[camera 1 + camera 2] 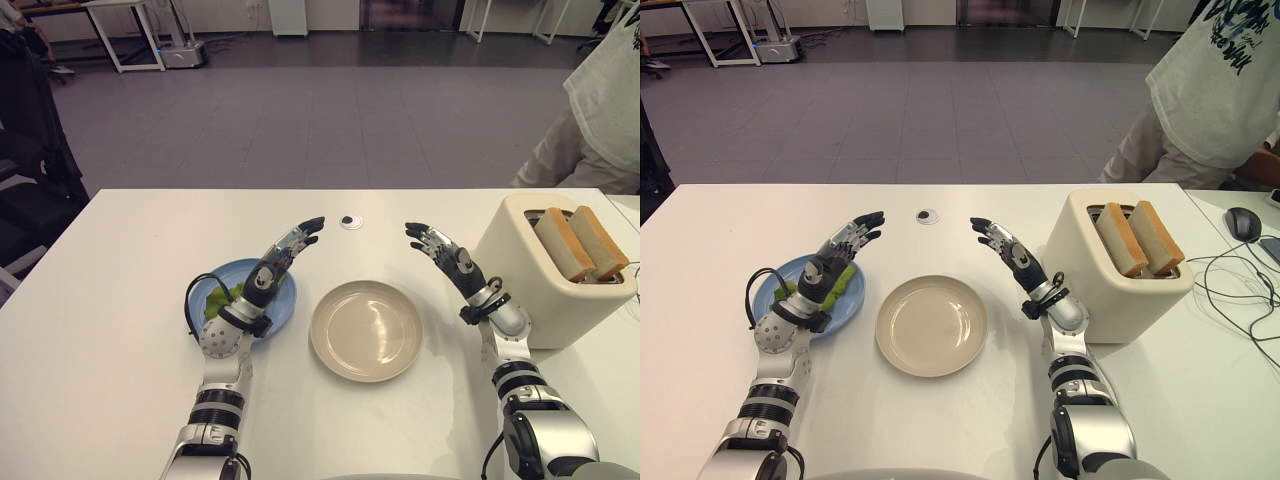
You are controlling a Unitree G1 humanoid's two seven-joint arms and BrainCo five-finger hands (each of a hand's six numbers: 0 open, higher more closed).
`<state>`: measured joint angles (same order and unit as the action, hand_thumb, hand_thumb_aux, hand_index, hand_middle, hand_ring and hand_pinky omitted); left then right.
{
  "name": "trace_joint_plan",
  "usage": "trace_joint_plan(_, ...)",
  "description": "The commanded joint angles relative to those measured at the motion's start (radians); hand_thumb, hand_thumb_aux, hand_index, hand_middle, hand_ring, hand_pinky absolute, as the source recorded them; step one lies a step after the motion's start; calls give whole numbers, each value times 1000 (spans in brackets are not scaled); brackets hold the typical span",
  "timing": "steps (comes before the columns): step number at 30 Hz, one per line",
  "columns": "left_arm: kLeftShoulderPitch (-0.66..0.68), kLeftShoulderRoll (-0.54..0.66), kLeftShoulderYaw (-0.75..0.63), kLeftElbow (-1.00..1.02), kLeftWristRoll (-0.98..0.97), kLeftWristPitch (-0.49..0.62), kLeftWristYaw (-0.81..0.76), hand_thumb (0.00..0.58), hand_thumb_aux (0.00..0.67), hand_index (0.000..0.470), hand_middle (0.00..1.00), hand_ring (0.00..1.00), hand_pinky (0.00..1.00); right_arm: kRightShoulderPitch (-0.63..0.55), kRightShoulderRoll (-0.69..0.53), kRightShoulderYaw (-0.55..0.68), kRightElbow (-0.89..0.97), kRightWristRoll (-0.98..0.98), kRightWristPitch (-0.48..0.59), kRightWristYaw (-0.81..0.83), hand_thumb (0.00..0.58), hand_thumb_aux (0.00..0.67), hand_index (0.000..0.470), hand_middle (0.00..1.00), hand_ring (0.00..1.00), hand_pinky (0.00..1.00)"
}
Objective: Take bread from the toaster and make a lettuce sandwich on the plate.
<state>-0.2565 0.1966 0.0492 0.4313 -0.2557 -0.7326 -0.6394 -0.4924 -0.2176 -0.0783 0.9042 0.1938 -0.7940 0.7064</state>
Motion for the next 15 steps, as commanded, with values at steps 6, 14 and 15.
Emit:
trace_joint_plan(6,5,4,-6,2,12,10,7,0,0,0,0,0,0,-14,-11,5,8,-19,4,0,0,0,0,0,0,0)
trace_joint_plan(14,9,1,-11,-5,20,10,12,0,0,0,0,0,0,81,-38,109,-165,-129,-77,21,0,0,0,0,0,0)
trace_joint_plan(15,8,-1,-14,-5,22,11,13,0,0,0,0,0,0,121,-54,123,-285,-107,-69,36,0,0,0,0,0,0)
